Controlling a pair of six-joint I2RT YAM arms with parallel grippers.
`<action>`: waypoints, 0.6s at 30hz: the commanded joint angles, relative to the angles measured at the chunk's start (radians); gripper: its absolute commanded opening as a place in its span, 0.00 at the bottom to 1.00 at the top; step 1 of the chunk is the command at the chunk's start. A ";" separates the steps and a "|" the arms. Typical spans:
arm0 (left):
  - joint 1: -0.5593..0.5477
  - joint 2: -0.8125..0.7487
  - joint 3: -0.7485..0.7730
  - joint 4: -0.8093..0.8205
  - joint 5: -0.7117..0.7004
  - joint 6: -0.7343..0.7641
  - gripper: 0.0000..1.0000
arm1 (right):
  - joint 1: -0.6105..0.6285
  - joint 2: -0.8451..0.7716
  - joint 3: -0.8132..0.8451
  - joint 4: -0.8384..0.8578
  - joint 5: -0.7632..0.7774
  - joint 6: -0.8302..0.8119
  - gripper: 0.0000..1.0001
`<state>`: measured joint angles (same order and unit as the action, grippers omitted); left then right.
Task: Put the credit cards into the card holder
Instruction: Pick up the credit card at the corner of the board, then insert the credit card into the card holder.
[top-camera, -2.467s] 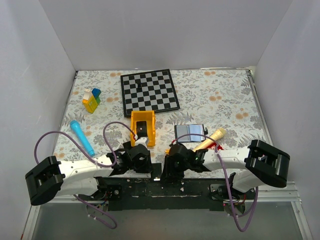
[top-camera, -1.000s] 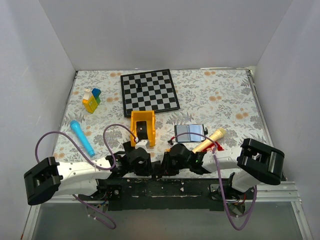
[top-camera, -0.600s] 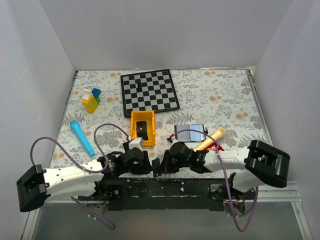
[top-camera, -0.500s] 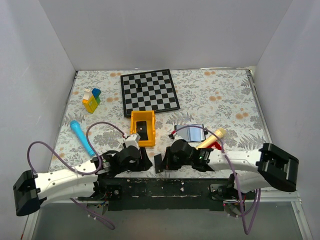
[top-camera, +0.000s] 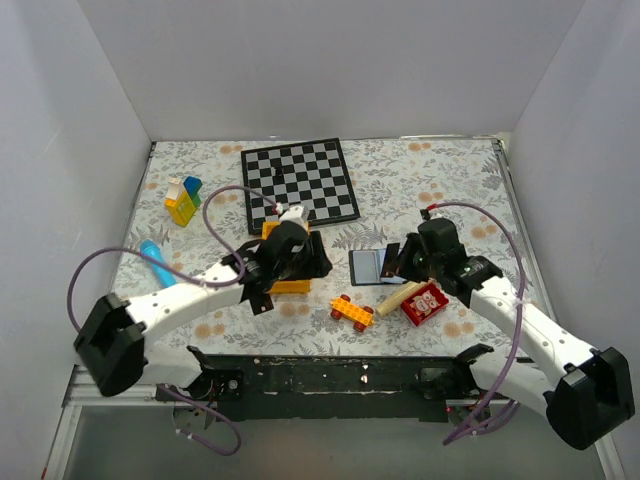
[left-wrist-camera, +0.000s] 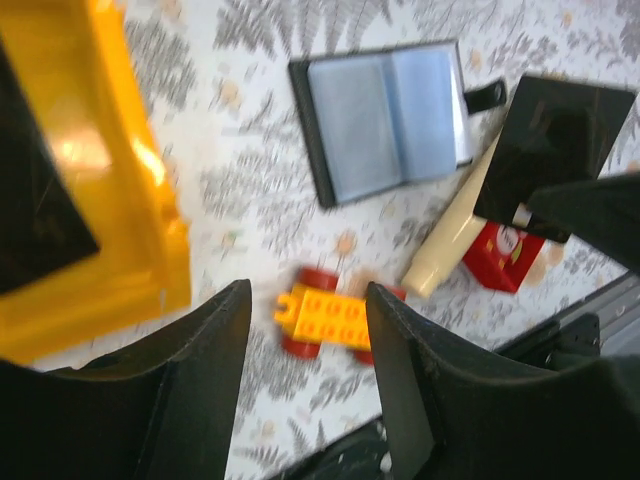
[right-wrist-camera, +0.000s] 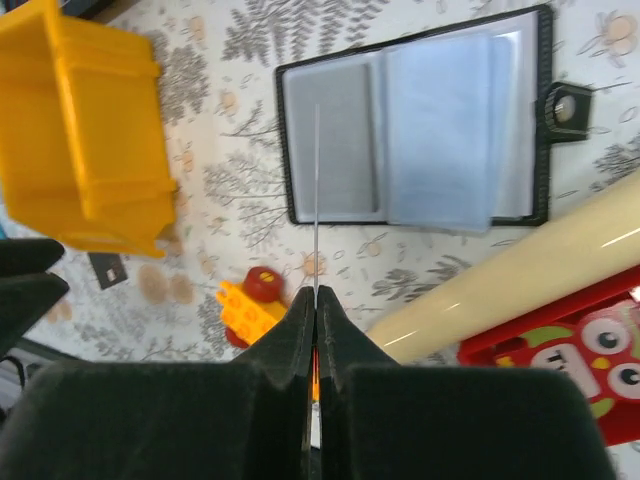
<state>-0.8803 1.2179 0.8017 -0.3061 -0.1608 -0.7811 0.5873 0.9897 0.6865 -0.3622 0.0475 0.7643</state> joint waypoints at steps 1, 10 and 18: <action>0.070 0.219 0.206 0.096 0.156 0.153 0.47 | -0.139 0.091 0.082 -0.089 -0.129 -0.160 0.01; 0.078 0.509 0.456 0.041 0.233 0.226 0.42 | -0.239 0.277 0.168 -0.009 -0.323 -0.304 0.01; 0.104 0.621 0.507 0.045 0.294 0.212 0.29 | -0.251 0.392 0.153 0.100 -0.393 -0.402 0.01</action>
<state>-0.7948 1.8252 1.2621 -0.2550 0.0883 -0.5797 0.3458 1.3518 0.8330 -0.3534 -0.2832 0.4374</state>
